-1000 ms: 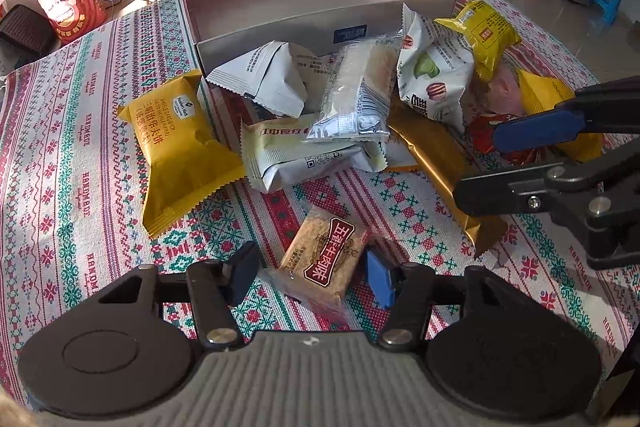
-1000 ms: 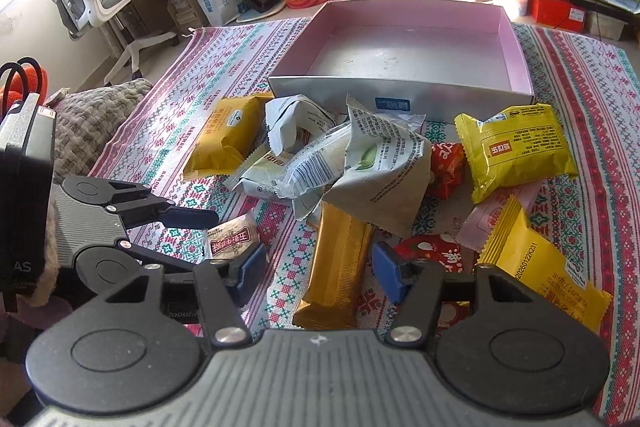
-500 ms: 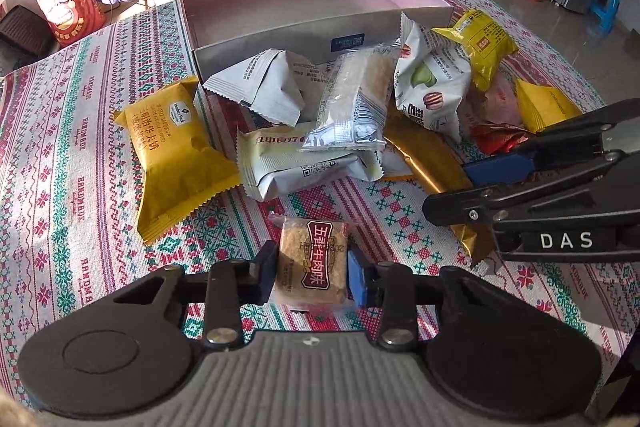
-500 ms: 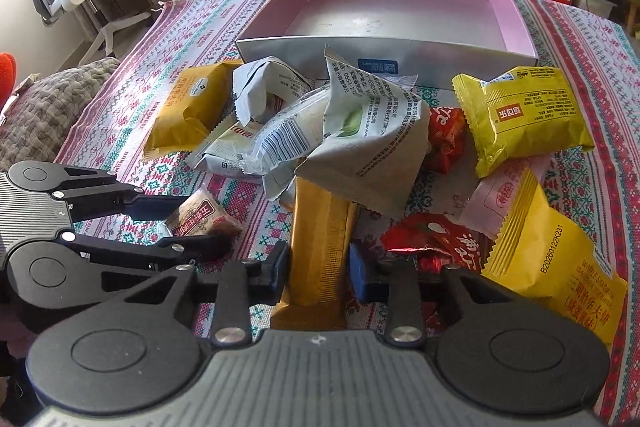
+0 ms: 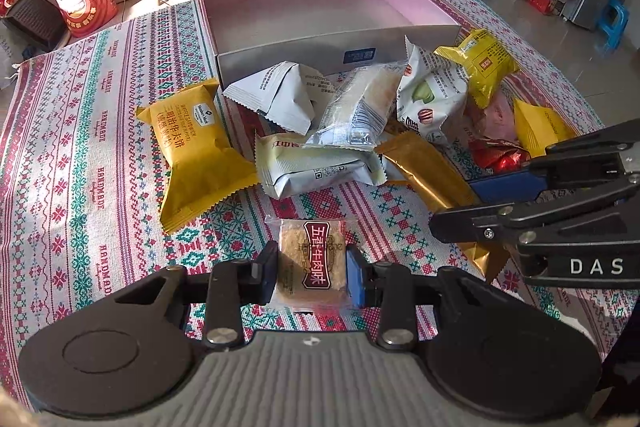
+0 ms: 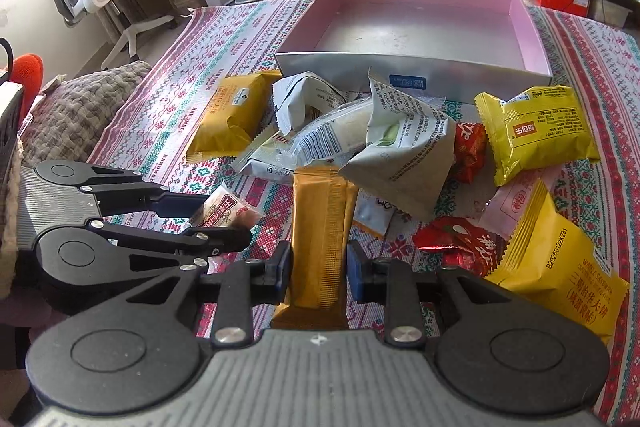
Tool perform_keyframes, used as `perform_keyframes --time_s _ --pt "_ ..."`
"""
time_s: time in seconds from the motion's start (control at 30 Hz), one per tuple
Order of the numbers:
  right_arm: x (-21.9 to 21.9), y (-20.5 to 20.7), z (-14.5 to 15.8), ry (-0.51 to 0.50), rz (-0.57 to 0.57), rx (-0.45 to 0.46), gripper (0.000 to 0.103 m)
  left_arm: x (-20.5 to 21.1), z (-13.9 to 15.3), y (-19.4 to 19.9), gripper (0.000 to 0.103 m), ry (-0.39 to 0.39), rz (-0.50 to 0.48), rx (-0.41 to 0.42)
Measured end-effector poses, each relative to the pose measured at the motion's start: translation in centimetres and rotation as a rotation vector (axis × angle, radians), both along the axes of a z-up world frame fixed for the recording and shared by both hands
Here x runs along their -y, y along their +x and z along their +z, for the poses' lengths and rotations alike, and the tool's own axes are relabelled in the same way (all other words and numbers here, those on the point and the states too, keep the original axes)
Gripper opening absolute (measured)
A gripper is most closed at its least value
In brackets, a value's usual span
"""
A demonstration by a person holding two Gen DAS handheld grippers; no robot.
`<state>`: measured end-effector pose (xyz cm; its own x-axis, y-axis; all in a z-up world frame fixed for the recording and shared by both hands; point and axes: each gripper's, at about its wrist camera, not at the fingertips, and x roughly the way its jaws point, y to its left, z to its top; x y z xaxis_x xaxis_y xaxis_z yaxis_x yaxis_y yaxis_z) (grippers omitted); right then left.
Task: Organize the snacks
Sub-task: 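Lift both held snacks and carry them over the pink box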
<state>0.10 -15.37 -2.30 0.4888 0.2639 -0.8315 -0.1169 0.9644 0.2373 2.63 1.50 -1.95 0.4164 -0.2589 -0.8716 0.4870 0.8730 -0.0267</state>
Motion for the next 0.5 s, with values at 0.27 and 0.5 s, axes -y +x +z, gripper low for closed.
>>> perform_keyframes --time_s 0.27,0.5 --pt "0.1 -0.2 2.2 0.044 0.006 0.055 0.026 -0.4 1.9 0.4 0.041 -0.03 0.023 0.036" --pt "1.4 1.0 4.9 0.049 -0.033 0.131 0.026 0.0 3.8 2.0 0.041 -0.062 0.066 0.08"
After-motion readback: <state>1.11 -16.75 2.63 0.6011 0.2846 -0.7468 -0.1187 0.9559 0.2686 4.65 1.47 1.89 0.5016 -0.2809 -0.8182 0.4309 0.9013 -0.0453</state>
